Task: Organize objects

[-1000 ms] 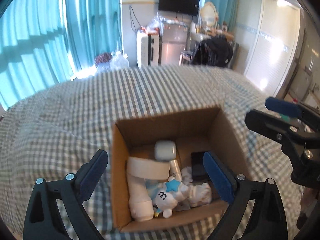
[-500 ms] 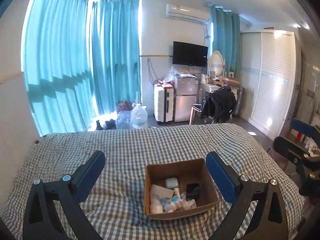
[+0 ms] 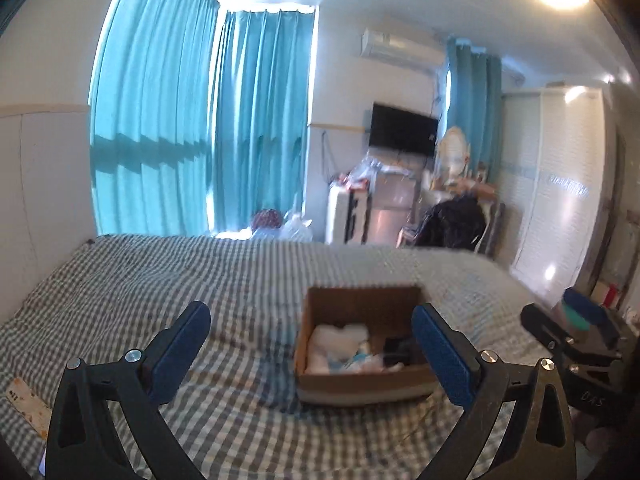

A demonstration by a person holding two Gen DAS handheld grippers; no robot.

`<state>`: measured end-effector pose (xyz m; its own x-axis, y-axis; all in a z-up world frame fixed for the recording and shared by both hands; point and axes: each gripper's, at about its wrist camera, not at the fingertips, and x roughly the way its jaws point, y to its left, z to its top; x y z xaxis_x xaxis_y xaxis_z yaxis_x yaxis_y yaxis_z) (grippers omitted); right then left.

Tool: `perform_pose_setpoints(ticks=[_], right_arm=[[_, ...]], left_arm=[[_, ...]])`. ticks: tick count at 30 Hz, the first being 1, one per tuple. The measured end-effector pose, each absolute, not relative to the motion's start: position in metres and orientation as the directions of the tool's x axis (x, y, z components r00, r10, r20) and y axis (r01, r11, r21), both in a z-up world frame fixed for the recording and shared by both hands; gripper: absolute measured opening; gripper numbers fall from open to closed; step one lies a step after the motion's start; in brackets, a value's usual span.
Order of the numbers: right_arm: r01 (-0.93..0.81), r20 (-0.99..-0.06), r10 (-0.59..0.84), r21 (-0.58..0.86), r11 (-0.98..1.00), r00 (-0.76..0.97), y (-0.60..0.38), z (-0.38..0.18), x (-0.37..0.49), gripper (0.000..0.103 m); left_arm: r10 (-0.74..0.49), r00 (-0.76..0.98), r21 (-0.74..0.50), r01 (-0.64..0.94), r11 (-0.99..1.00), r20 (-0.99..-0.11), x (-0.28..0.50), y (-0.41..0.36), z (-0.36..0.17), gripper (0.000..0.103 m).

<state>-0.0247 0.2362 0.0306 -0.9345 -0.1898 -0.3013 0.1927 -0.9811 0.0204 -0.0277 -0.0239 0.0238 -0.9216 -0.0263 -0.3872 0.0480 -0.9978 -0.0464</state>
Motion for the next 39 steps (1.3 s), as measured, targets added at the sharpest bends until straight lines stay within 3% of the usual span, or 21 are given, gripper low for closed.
perform_pose_setpoints(ticks=[8,39], right_arm=[[0.169,-0.363,-0.159,0.004,-0.986,-0.918,0.235,-0.022,-0.039,0.103],[0.141,-0.37,-0.123,-0.022,-0.99,-0.921,0.231,-0.014,-0.037,0.103]], left_arm=[[-0.067,-0.923,0.024,0.063,-0.998,-0.378,-0.028,-0.015,-0.02,0.103],[-0.054,-0.907,0.049,0.037,-0.998,-0.417,-0.034,-0.006,-0.026,0.103]])
